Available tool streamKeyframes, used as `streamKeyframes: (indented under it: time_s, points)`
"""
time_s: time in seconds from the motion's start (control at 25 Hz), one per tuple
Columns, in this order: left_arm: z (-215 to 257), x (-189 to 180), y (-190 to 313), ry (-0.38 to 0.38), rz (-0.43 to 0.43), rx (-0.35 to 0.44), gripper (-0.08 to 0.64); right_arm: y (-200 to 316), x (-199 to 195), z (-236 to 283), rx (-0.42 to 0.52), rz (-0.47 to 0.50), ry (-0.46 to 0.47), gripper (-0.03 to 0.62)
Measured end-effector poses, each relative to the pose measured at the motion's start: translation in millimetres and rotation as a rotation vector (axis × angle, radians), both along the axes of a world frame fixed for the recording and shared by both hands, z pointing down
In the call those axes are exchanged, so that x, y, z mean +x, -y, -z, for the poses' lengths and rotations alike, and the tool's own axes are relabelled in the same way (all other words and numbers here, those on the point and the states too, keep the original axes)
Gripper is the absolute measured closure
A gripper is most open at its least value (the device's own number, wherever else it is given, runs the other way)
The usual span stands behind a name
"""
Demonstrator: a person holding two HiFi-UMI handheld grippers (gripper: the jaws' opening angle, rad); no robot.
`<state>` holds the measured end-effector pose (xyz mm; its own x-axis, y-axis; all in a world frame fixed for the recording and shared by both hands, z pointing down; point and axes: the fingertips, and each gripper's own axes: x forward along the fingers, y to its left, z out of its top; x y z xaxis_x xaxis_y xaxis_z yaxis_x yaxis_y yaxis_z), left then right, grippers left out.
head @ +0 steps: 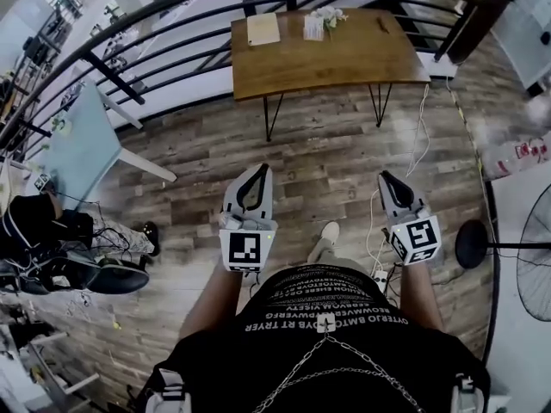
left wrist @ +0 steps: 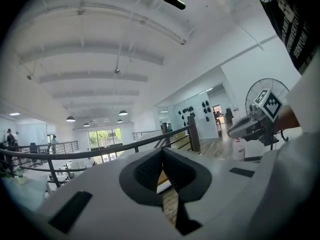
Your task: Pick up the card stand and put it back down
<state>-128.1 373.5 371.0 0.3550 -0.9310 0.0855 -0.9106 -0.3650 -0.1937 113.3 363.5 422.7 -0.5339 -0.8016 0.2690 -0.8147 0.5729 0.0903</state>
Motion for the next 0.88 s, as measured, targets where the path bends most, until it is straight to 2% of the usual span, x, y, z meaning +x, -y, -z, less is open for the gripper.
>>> streamKeyframes:
  time_s: [0.12,0.28,0.44,0.6,0.88]
  points:
    - [-3,11,22,0.017,0.004,0.022,0.534,25,6,1,0.012,0.009,0.001,0.575]
    - [1,24,53,-0.008,0.026,0.004,0.534,55,21,8,0.045,0.007,0.0,0.577]
    - [7,40,82,0.007,0.047,-0.026,0.533,83,39,13,0.044,0.012,-0.002,0.577]
    - [19,61,111,-0.003,0.045,-0.014,0.534,108,60,17,0.051,0.025,-0.007,0.577]
    - [30,92,146,0.032,0.046,0.0,0.534,142,100,18,0.049,0.036,0.012,0.577]
